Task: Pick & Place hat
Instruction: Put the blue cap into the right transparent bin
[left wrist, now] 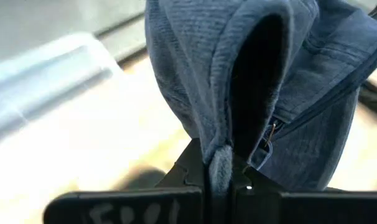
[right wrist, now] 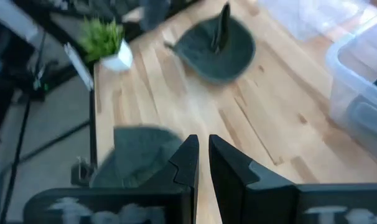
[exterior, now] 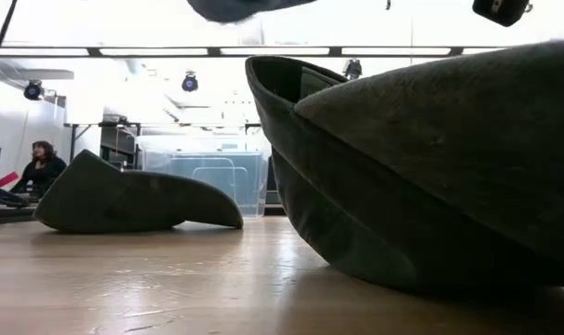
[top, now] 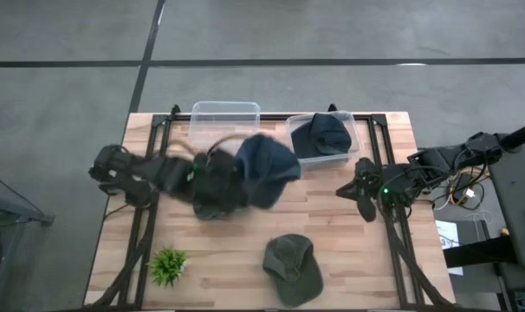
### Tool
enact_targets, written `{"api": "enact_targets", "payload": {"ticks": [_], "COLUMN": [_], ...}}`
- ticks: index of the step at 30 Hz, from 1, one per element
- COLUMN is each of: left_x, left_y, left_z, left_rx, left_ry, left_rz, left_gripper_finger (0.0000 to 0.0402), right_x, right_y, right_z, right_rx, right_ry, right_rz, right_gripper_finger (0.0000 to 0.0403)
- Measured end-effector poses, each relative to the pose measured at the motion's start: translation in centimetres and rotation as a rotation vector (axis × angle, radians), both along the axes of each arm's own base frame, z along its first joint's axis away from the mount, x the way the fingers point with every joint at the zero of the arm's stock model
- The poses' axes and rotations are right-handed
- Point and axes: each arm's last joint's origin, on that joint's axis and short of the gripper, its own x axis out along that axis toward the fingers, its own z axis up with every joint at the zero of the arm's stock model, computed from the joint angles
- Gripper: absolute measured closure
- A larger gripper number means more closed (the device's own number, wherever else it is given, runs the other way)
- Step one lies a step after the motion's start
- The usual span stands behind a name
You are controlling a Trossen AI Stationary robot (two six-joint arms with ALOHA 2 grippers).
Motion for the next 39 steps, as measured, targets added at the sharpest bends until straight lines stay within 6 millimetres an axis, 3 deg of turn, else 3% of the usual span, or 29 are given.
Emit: {"api": "enact_targets", "payload": {"ticks": [8,17,21,26,32,39], "left_x": [2.0,1.3,1.2,1.8,3.9,6.5], "left_y": [7.8,14.6,16.5,17.5,19.3,21.8], "left_z": [2.0,2.3,2.3,2.0,0.9,-0.8], "left_rx": [0.139,0.181,0.186,0.216,0.27,0.293], "left_ry": [0.067,0.092,0.052,0.029,0.008,-0.044], "left_rz": [-0.319,-0.559,-0.612,-0.664,-0.666,-0.67], "left_gripper_finger": [0.0396,0.0396,0.0396,0.0396,0.0396,0.0396], "right_x": [2.8,5.2,5.2,4.8,4.3,3.9], "right_y": [0.1,-0.5,-0.8,-1.3,-1.6,-1.7], "right_z": [0.1,-1.4,-1.1,0.6,2.1,2.1], "right_rx": [0.043,0.1,0.074,0.039,-0.023,-0.036], "right_ry": [-0.093,-0.043,-0.108,-0.293,-0.388,-0.374], "right_rz": [-0.148,-0.303,-0.437,-0.566,-0.568,-0.562], "right_gripper_finger": [0.032,0.0233,0.0219,0.0213,0.0216,0.022]}}
